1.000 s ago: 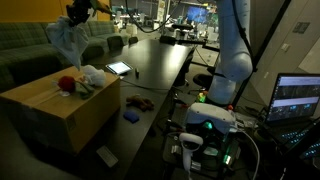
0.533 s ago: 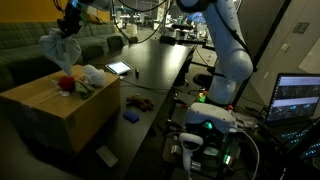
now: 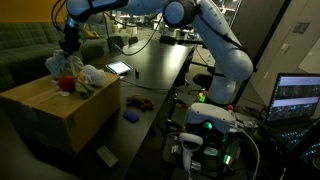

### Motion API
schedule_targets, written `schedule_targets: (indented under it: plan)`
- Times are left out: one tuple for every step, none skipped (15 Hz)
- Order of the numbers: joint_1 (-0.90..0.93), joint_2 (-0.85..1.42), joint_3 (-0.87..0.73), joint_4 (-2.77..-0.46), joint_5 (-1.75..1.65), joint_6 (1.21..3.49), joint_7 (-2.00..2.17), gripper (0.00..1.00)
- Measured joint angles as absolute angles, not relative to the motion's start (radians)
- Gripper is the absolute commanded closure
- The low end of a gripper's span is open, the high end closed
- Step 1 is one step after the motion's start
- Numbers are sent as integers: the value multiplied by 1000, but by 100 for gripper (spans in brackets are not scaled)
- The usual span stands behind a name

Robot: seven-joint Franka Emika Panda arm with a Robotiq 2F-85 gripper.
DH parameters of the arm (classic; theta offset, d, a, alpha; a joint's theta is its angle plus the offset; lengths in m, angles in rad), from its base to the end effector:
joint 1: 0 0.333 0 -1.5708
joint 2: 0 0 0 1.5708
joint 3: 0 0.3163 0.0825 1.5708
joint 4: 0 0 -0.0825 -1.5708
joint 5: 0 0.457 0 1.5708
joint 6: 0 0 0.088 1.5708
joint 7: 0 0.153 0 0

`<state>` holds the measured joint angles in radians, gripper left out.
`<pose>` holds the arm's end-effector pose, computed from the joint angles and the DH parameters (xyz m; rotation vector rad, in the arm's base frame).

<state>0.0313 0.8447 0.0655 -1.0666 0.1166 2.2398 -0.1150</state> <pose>0.8793 0.0756 0.2918 -2.9511 -0.1839 -0.4944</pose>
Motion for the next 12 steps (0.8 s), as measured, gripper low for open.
schedule_targets:
  plan:
    - [34,859,65,-1052,109,2222,-117,62]
    - [37,872,65,-1041,99,2208,-118,62]
    - [39,883,66,-1029,92,2195,-119,59]
    - [41,890,65,-1019,87,2182,-120,50]
    - [43,893,66,-1013,84,2171,-122,43]
    - [44,893,66,-1008,83,2162,-124,36]
    - [45,892,66,-1002,82,2155,-126,28]
    - [45,890,66,-999,80,2153,-127,21]
    - [46,888,66,-996,78,2153,-127,12]
    - [47,883,66,-996,78,2153,-128,6]
    - [48,877,66,-996,78,2153,-128,0]
    - [49,868,66,-997,78,2153,-128,0]
